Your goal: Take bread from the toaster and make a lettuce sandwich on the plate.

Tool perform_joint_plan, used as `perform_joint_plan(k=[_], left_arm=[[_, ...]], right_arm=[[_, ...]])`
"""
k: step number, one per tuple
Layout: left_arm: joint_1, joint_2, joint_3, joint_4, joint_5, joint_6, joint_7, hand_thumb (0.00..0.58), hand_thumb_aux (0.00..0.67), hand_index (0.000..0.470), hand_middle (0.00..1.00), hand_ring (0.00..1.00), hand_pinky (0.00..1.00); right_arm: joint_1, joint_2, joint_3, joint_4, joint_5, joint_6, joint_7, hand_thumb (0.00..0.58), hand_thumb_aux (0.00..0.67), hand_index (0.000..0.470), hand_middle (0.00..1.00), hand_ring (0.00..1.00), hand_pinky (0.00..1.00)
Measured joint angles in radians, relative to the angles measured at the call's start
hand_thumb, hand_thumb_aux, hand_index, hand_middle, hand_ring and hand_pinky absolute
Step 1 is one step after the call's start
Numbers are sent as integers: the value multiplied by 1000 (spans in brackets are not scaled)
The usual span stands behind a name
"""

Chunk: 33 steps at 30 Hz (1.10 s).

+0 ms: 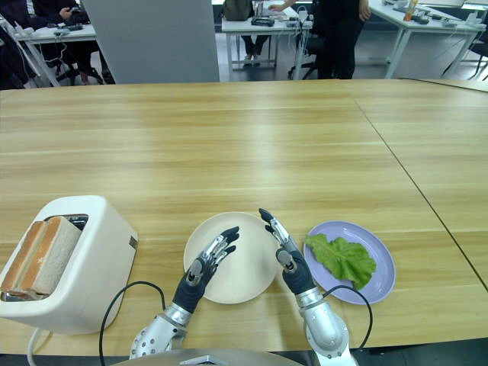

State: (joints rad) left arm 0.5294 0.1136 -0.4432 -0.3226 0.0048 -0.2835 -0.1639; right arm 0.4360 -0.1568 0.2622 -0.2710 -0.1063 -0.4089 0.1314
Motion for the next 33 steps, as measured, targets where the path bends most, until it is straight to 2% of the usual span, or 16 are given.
perform_joint_plan(k=[10,16,19,21,23,26,30,33], left_arm=[[0,0,0,0,0,0,0,0,0,0,0,0,0],[1,4,0,-2,2,0,0,0,0,0,0,0,0],[16,20,16,-76,26,10,9,0,0,0,0,0,0],[34,27,66,-228,66,79,32,0,0,0,0,0,0],[30,41,153,-416,153,171,45,0,0,0,0,0,0],[-3,98,376,-671,350,279,8,0,0,0,0,0,0],[-15,194,756,-724,400,300,-73,0,0,0,0,0,0],[8,265,1031,-723,353,385,-141,0,0,0,0,0,0]], right_arm=[[2,3,-1,-2,4,2,0,0,0,0,0,0,0],[3,19,-4,-61,13,53,-3,0,0,0,0,0,0],[15,27,-4,-90,4,55,-12,0,0,0,0,0,0],[24,33,-7,-111,-8,60,-24,0,0,0,0,0,0],[24,34,-22,-118,-17,67,-34,0,0,0,0,0,0],[25,34,-52,-118,-27,94,-51,0,0,0,0,0,0],[50,58,-66,-111,-34,101,-81,0,0,0,63,63,63],[65,87,-72,-112,-14,119,-91,0,0,0,0,0,0]])
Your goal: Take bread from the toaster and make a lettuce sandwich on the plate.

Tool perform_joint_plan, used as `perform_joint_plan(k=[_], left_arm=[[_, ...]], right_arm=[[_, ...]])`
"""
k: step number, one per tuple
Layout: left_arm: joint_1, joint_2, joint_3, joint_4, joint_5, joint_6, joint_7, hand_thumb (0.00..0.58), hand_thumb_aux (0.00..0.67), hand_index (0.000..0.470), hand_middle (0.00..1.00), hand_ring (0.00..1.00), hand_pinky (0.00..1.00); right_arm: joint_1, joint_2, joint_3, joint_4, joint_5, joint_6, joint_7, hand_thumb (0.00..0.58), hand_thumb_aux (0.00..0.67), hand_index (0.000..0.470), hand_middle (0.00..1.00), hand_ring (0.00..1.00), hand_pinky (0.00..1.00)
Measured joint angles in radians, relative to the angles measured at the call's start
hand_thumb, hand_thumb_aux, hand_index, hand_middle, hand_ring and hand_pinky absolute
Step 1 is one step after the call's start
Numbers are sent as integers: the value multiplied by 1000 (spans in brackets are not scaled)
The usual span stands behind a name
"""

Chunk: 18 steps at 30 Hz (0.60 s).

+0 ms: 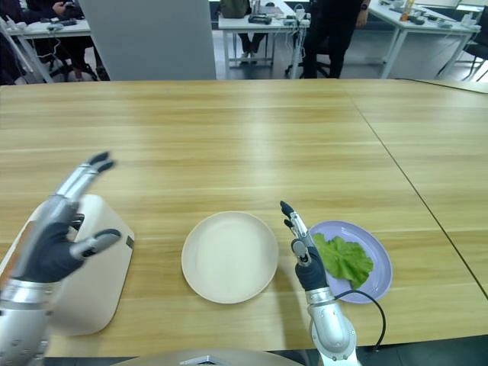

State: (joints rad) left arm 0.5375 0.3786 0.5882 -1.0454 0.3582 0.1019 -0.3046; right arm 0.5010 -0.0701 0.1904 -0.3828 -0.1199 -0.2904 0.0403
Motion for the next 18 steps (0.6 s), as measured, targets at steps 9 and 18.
perform_joint_plan(k=[9,18], left_arm=[[155,116,454,138,-65,121,-170,0,0,0,0,0,0],[248,131,488,252,-67,90,-227,0,0,0,0,0,0]], right_arm=[[42,55,-27,-6,107,22,-10,0,0,0,0,0,0],[51,36,-36,-6,55,27,-25,0,0,0,0,0,0]])
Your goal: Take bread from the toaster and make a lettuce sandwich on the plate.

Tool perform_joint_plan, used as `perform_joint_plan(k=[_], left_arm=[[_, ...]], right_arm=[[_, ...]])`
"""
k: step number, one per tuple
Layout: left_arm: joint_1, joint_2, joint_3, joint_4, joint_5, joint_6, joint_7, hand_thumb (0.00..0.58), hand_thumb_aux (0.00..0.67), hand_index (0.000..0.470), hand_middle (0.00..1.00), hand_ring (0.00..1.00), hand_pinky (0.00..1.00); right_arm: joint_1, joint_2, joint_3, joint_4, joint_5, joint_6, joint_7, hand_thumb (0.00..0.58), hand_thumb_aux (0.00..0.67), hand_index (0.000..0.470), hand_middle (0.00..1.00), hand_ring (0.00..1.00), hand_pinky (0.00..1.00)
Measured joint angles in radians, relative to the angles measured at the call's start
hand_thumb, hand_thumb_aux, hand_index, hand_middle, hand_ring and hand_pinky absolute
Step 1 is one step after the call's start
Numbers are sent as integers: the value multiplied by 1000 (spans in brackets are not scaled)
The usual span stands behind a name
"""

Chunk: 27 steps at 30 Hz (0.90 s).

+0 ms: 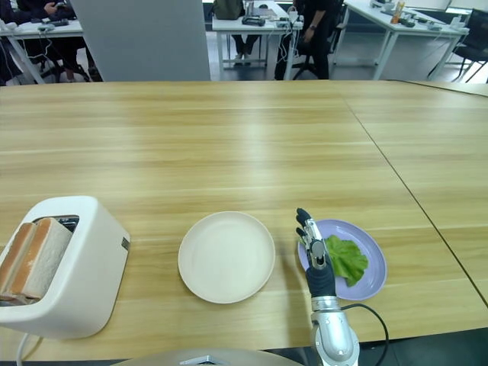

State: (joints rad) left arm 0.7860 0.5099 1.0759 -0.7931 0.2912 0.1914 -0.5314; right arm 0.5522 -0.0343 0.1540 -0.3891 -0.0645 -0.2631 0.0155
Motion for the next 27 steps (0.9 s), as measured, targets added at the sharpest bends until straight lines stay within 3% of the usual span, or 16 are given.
perform_joint_plan(k=[16,18,19,20,21,22,23,27], left_arm=[[68,-27,-159,53,111,-53,-11,0,0,0,0,0,0],[68,-26,-167,58,124,-55,-11,190,121,83,0,0,0],[68,-24,-168,65,128,-56,-10,190,121,83,0,0,0],[68,-21,-168,74,133,-56,-9,244,160,110,0,0,0],[66,-18,-167,79,134,-56,-7,164,102,70,0,0,0],[64,-13,-166,80,135,-58,-6,164,102,70,0,0,0],[63,-7,-166,86,139,-60,-5,100,60,41,0,0,0],[64,9,-165,126,165,-66,2,36,21,14,0,0,0]], right_arm=[[-28,10,-13,0,12,2,-3,0,0,0,0,0,0],[-28,10,-13,0,15,3,-2,0,0,0,0,0,0],[-29,10,-13,0,18,4,-2,0,0,0,0,0,0],[-29,10,-13,0,20,6,-2,0,0,0,0,0,0],[-29,10,-13,0,20,6,-2,0,0,0,0,0,0],[-29,10,-13,0,20,7,-2,0,0,0,0,0,0],[-29,10,-13,0,20,7,-1,0,0,0,0,0,0],[-28,10,-14,0,22,7,-1,0,0,0,0,0,0]])
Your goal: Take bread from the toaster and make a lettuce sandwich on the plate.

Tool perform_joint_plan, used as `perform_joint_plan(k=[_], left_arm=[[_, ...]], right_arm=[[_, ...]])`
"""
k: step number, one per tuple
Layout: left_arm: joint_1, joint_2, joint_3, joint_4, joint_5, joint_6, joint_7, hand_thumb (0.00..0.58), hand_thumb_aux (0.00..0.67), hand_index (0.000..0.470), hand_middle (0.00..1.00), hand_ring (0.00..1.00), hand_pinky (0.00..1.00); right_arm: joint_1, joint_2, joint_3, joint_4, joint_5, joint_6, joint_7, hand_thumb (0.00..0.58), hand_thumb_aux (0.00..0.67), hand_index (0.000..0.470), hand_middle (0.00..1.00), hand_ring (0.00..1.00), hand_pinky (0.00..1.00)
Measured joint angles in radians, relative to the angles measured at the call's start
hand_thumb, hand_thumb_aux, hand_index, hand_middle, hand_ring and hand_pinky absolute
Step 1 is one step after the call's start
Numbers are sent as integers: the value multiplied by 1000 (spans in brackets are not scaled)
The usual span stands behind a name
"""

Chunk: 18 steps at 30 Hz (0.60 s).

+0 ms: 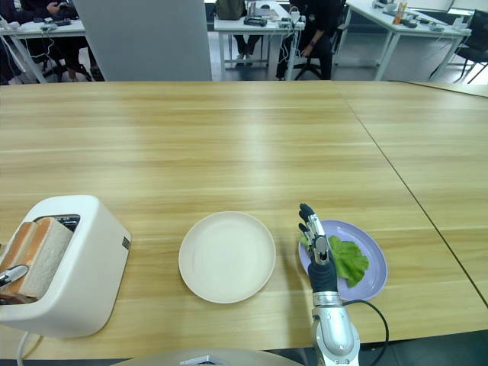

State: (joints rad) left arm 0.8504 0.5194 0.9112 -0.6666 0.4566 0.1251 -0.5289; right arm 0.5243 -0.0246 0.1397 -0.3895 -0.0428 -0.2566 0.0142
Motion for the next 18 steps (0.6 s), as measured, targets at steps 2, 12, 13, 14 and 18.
perform_joint_plan(k=[2,12,13,14,18], left_arm=[[0,6,7,8,5,-3,4,14,8,5,0,0,0],[-16,40,68,47,15,-19,22,0,0,0,0,0,0],[-16,41,68,53,16,-23,22,0,0,0,0,0,0],[-14,40,67,59,17,-26,22,136,84,58,0,0,0],[-10,31,49,57,17,-34,17,0,0,0,0,0,0]], right_arm=[[0,0,0,0,0,0,0,0,0,0,0,0,0],[4,-1,1,0,0,0,4,0,0,0,0,0,0],[4,-1,1,0,0,0,5,0,0,0,0,0,0],[4,-1,0,0,0,0,5,0,0,0,0,0,0],[-2,-3,-3,0,6,0,7,0,0,0,0,0,0]])
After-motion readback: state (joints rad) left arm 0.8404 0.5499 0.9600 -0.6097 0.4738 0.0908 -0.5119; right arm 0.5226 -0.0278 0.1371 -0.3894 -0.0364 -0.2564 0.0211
